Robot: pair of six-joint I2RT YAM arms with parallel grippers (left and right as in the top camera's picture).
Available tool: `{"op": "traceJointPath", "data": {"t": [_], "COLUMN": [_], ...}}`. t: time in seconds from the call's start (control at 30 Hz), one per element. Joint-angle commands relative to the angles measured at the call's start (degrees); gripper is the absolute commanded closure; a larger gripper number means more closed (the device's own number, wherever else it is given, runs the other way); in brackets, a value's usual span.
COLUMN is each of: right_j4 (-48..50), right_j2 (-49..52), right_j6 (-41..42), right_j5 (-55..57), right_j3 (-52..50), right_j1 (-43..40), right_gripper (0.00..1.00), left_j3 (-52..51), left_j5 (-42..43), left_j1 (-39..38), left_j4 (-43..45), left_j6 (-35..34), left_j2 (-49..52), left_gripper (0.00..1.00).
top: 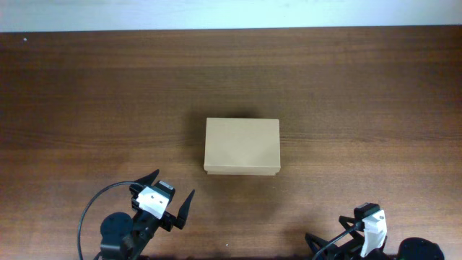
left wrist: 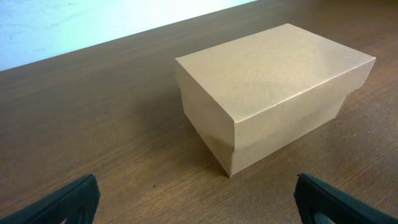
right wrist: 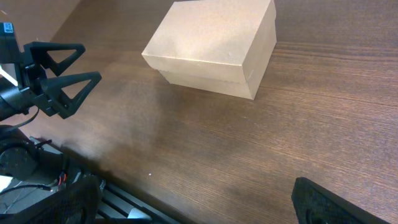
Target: Pack container
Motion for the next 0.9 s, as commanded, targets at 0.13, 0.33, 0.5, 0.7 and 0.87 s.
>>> {"op": "traceJointPath", "data": {"t": [0.13,0.33,0.5,0.7,0.87], "right_j4": [0.13,-0.07,9.68,32.09,37.86], "right_j2": [-0.37,-0.37,-0.37,-0.81,-9.27], "right_j6": [0.02,-0.81,-0.83,-18.08,-18.86], "right_j5": [-0.33,3.34,2.47,3.43,7.56], "right_j3": [-0.04,-0.04,-1.38,-15.10,-30.84], "right_j1": [0.28,0.28,1.01,4.87,4.87], "right_gripper": [0.01,0.01,0.01,0.01,0.01], "left_j3": [-0.46,-0.46,-0.46,-0.46,-0.46], "left_j5": [-0.20,-0.22,-0.20,-0.22,-0.20], "left_j1": [0.28,0.28,0.28,0.28,0.28], "left_j4": [0.24,0.24,0.24,0.24,0.24], "left_j6": [-0.70,-0.70,-0.70,-0.70,-0.70], "left_j2": [-0.66,-0.66,-0.66,-0.66,-0.66], "left_gripper": [0.00,0.01,0.00,0.01,0.00]}}
